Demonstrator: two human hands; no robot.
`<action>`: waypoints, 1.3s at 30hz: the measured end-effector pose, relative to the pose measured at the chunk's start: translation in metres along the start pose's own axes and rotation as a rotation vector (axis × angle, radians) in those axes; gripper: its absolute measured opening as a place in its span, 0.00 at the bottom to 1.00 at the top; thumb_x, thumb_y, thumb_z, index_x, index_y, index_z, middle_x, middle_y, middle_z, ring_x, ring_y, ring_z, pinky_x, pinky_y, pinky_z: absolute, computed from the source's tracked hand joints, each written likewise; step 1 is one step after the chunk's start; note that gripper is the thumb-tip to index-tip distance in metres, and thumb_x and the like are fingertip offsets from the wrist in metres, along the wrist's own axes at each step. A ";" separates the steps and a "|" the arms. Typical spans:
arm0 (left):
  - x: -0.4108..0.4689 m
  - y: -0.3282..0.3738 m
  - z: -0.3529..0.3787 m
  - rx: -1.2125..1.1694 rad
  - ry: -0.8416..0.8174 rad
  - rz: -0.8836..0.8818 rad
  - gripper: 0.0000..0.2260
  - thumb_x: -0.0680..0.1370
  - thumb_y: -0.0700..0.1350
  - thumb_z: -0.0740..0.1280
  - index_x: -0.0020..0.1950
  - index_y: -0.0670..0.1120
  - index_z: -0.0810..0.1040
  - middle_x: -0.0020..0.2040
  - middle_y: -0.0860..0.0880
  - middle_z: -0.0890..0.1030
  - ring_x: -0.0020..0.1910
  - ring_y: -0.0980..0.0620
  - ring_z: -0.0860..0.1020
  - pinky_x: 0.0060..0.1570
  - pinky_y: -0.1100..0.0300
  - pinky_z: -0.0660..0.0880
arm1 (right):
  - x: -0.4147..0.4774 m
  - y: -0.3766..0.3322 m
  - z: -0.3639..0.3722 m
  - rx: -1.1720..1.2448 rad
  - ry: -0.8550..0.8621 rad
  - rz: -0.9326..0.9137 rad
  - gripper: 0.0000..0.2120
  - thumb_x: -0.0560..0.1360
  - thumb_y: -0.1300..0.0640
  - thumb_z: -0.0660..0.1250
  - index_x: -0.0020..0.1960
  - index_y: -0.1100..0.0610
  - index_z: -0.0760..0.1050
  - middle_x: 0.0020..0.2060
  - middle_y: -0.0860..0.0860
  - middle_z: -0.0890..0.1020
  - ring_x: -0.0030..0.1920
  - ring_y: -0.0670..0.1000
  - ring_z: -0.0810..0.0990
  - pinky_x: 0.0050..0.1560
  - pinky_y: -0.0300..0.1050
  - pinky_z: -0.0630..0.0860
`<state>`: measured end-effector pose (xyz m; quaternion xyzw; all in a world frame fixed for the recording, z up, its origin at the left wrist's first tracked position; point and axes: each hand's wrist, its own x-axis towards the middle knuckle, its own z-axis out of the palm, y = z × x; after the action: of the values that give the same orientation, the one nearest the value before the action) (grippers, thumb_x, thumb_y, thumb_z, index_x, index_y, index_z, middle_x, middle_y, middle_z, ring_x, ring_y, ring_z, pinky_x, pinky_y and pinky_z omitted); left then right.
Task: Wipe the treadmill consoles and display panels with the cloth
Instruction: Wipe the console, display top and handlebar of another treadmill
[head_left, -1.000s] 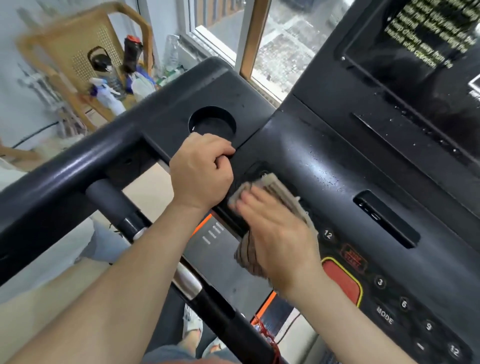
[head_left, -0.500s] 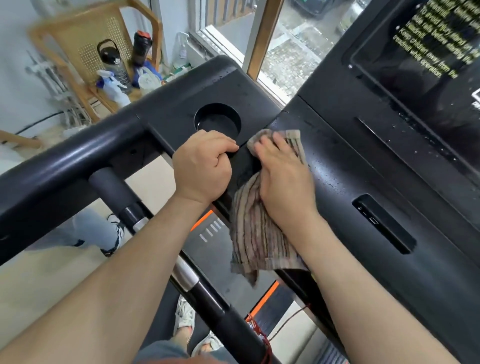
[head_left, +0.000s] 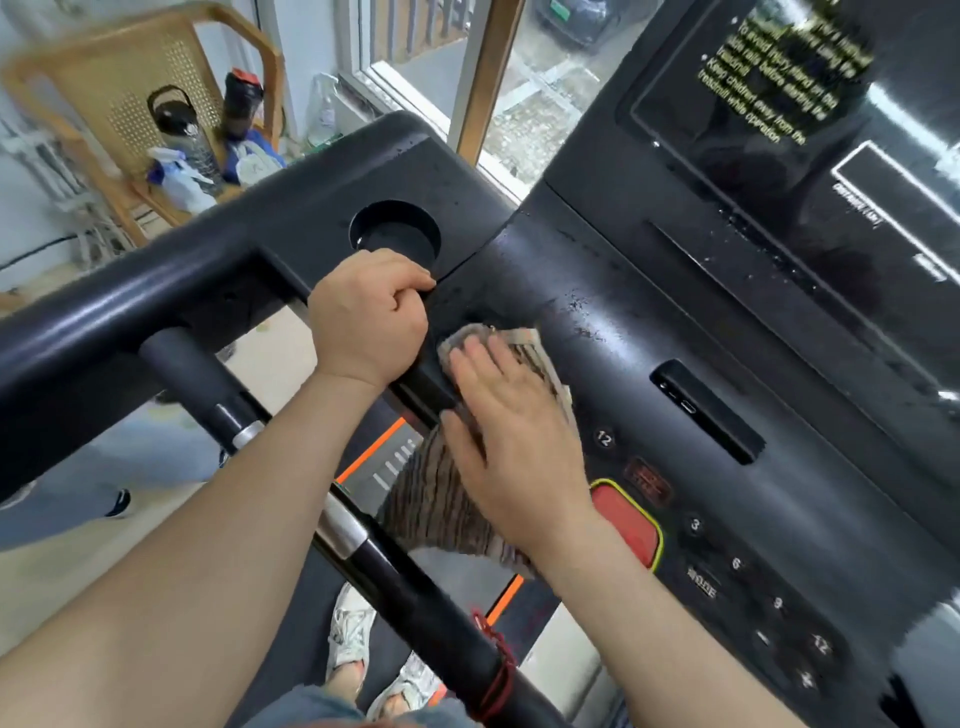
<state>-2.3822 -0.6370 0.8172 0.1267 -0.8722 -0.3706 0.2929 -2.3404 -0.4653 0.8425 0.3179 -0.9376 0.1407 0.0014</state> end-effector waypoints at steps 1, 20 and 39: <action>0.000 0.001 0.000 0.000 -0.002 -0.009 0.15 0.68 0.37 0.59 0.39 0.46 0.85 0.41 0.51 0.85 0.43 0.47 0.82 0.44 0.53 0.78 | -0.018 0.007 -0.003 0.003 -0.001 -0.010 0.22 0.79 0.52 0.59 0.71 0.60 0.71 0.71 0.54 0.72 0.73 0.54 0.66 0.73 0.52 0.63; -0.062 0.051 -0.007 0.202 -0.122 -0.015 0.13 0.71 0.40 0.65 0.54 0.48 0.82 0.54 0.48 0.78 0.53 0.43 0.73 0.52 0.52 0.69 | -0.007 0.022 -0.002 -0.160 0.021 0.215 0.27 0.76 0.53 0.53 0.74 0.59 0.63 0.74 0.55 0.66 0.74 0.56 0.60 0.74 0.54 0.56; -0.220 0.177 0.032 0.047 -0.453 0.385 0.18 0.74 0.41 0.61 0.62 0.40 0.77 0.59 0.45 0.79 0.50 0.43 0.77 0.48 0.50 0.73 | -0.156 0.103 -0.042 -0.042 0.071 0.398 0.28 0.77 0.51 0.46 0.73 0.59 0.68 0.72 0.55 0.70 0.75 0.57 0.61 0.75 0.55 0.56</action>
<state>-2.2273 -0.3995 0.8351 -0.1202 -0.9318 -0.3067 0.1525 -2.2810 -0.2833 0.8415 0.1209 -0.9841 0.1298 0.0132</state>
